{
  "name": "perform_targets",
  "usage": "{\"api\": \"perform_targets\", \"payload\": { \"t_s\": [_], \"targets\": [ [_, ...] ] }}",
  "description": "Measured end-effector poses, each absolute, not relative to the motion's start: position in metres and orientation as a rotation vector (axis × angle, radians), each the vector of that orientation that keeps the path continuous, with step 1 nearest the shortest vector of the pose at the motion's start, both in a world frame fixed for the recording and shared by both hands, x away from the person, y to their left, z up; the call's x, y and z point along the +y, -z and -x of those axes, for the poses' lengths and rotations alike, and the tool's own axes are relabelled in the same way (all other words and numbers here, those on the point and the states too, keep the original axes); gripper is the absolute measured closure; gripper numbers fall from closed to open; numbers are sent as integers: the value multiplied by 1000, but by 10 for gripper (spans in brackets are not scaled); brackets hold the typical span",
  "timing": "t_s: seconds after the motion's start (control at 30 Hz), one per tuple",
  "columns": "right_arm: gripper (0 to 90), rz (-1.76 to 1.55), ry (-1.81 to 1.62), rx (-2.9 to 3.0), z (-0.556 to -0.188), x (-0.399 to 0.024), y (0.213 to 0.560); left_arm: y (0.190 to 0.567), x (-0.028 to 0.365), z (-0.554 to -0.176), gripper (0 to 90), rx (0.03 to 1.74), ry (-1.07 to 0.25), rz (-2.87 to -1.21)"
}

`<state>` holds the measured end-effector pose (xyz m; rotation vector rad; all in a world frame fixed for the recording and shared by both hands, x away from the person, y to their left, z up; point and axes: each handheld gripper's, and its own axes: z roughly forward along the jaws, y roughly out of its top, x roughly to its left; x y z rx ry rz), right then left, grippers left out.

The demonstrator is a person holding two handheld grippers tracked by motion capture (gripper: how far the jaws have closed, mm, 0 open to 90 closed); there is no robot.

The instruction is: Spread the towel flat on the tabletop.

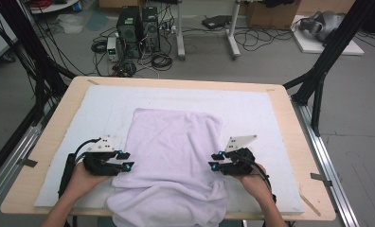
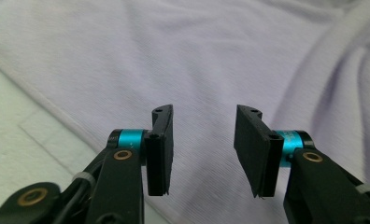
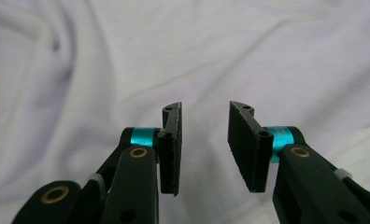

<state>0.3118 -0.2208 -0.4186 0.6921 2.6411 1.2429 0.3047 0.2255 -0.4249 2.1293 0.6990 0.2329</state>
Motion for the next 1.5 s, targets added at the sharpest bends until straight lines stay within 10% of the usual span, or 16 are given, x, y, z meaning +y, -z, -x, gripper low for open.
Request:
{"api": "perform_targets", "payload": {
  "t_s": [0.63,1.4,1.5],
  "targets": [
    [823,-944,-1056,2597,-365,-237,438,438,216,-332,617,787,-260,-2215],
    [627,-1103,-997,2469,-453,-243,440,441,203,-450,537,1120,-470,-2069],
    [804,-1120,-1046,2468,-455,-246,441,444,198,-453,751,1110,-469,-2057]
  ]
}}
